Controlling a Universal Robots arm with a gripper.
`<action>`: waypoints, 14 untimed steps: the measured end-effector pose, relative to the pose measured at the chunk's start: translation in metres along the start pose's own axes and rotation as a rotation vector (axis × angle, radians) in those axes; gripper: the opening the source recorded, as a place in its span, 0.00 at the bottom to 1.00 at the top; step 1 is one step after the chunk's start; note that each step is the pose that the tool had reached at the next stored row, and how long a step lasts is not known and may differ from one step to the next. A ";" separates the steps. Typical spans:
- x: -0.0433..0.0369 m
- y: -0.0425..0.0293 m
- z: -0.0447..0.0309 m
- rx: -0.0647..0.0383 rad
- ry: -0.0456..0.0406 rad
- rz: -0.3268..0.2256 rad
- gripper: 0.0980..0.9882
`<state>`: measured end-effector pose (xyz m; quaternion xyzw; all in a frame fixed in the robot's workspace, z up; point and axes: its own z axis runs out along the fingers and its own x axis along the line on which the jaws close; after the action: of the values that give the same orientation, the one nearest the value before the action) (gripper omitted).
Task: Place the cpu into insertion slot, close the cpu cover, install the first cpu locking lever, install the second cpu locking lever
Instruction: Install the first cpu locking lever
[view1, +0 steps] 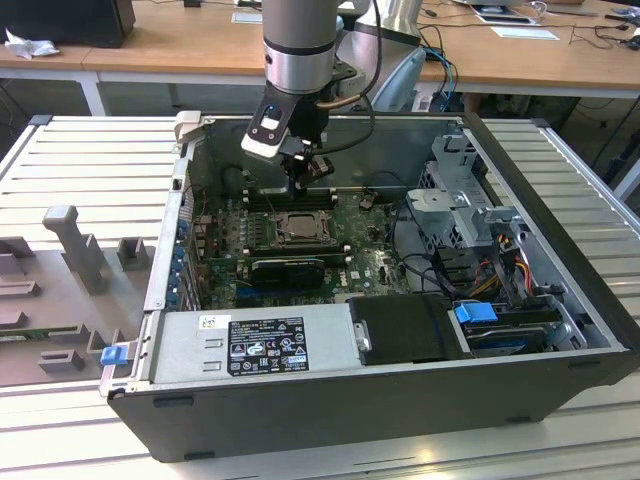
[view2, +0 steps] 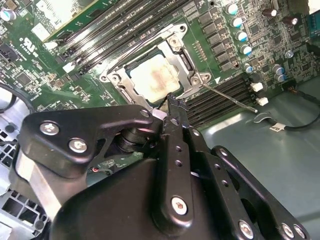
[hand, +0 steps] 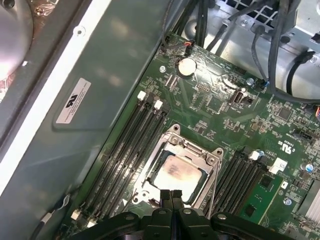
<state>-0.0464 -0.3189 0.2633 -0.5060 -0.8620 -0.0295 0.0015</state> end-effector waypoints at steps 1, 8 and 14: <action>0.0000 0.0000 0.0000 0.000 0.0003 -0.006 0.01; 0.0000 0.0000 0.0000 0.001 0.0020 -0.041 0.01; 0.0000 0.0000 0.0000 0.002 0.0035 -0.072 0.01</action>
<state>-0.0464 -0.3189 0.2633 -0.4746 -0.8797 -0.0294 0.0026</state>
